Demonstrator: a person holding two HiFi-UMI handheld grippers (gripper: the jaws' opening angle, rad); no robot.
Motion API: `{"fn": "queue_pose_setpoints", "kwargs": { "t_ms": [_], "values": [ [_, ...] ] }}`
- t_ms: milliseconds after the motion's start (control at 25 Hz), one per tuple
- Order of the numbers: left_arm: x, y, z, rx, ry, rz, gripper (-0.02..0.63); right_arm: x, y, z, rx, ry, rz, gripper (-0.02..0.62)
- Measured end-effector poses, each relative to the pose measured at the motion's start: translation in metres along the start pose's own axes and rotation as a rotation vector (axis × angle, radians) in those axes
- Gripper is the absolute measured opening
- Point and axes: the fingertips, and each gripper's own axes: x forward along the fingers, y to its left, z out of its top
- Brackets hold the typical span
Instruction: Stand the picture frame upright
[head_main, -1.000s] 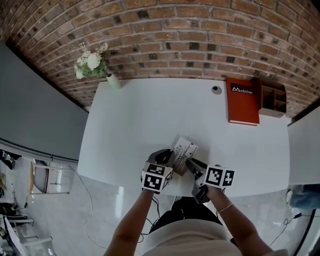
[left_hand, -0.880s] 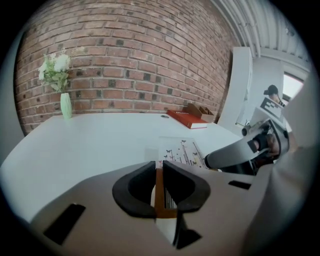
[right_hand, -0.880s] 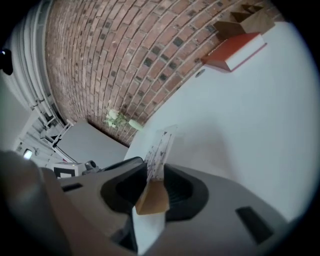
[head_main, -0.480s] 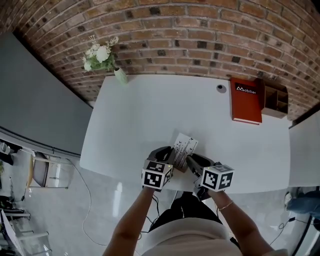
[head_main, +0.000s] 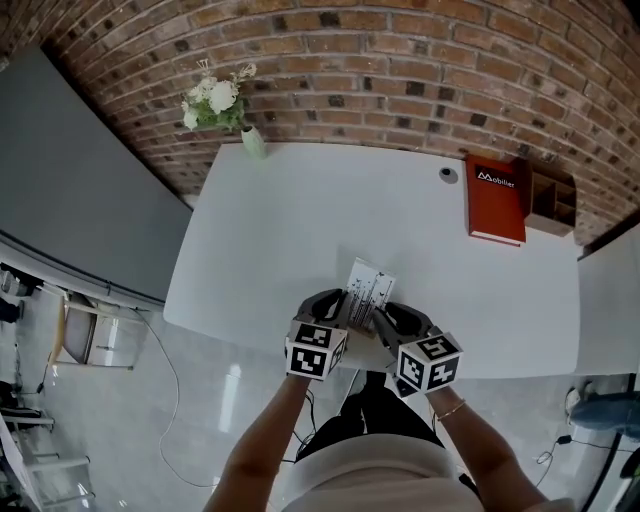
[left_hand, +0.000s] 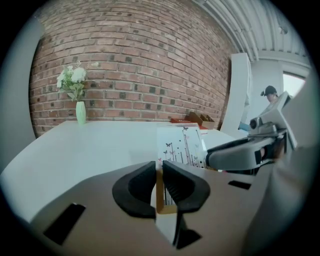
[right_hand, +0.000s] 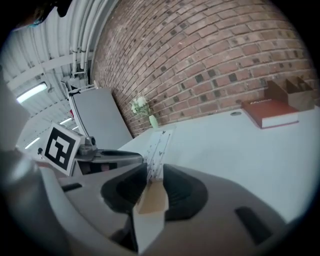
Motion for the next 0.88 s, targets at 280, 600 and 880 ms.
{"fn": "queue_pose_setpoints", "kwargs": {
  "t_ms": [280,600,880],
  "values": [
    [-0.016,-0.002,-0.008,-0.002,-0.015,0.013,0.038,-0.005,0.011,-0.013,-0.097,0.004,-0.013,0.103],
    [-0.029,-0.005,-0.018,-0.011,-0.014,0.032,0.040,-0.007,0.019,-0.018,-0.150,0.005,-0.026,0.103],
    [-0.035,-0.006,-0.024,-0.014,-0.016,0.052,0.040,-0.007,0.024,-0.021,-0.184,0.015,-0.043,0.103]
  ]
}}
